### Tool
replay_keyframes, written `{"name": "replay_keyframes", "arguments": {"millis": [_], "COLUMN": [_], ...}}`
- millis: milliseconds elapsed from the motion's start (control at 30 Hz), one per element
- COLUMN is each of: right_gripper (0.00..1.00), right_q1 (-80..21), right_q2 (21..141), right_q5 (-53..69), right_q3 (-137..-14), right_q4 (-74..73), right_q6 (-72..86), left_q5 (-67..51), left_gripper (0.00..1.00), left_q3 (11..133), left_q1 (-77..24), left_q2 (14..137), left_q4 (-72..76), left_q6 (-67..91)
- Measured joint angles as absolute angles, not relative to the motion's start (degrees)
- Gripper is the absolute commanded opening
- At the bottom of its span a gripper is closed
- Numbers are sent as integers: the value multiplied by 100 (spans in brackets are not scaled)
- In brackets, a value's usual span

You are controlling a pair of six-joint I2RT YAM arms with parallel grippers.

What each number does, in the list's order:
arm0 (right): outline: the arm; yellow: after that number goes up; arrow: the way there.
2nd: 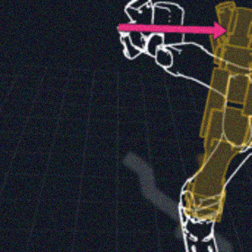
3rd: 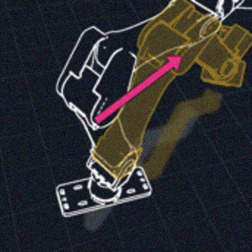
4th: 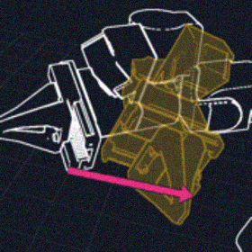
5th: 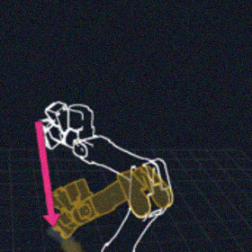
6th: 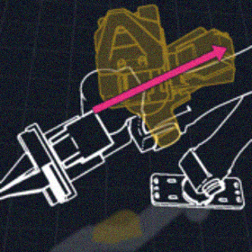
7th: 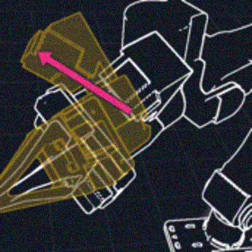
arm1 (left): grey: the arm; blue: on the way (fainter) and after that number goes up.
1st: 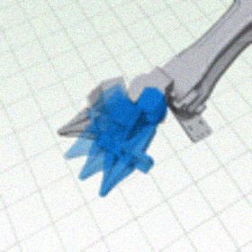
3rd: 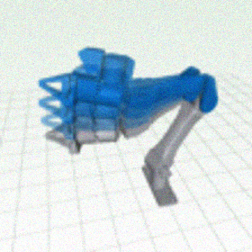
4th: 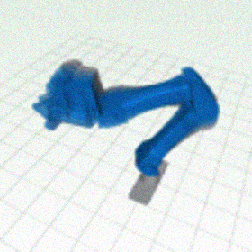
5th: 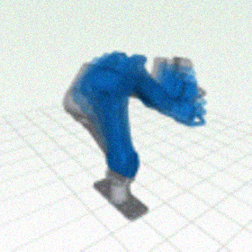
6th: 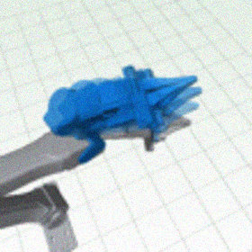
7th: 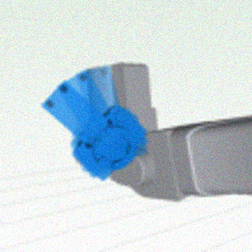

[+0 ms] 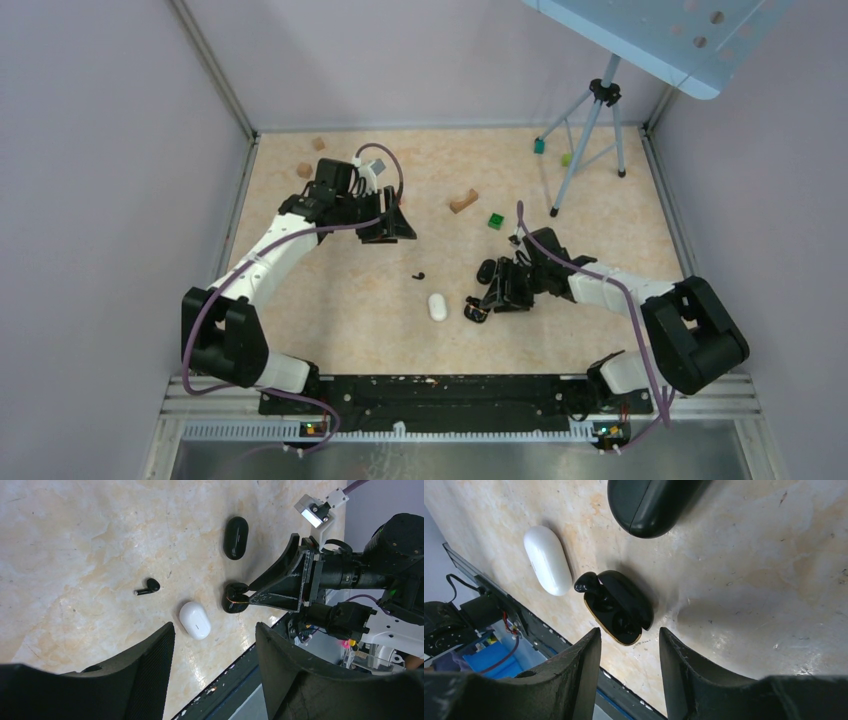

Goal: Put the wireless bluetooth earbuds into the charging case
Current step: Adjust the charging case at the center of the board.

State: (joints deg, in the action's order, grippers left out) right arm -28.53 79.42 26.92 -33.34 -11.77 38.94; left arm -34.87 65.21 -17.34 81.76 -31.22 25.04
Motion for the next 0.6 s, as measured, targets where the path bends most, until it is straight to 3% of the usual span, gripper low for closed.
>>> {"name": "replay_keyframes", "arguments": {"millis": [600], "right_gripper": [45], "right_q1": [-2873], "right_q2": [7950], "right_q5": [2720], "right_q3": [-3262], "right_q4": [-1175], "right_q6": [3739], "left_q5": [-3503], "left_gripper": [67], "left_q3": [6466], "left_q1": [-1734], "left_q2": [8173], "left_q4": [-3124], "left_q6": [2539]}}
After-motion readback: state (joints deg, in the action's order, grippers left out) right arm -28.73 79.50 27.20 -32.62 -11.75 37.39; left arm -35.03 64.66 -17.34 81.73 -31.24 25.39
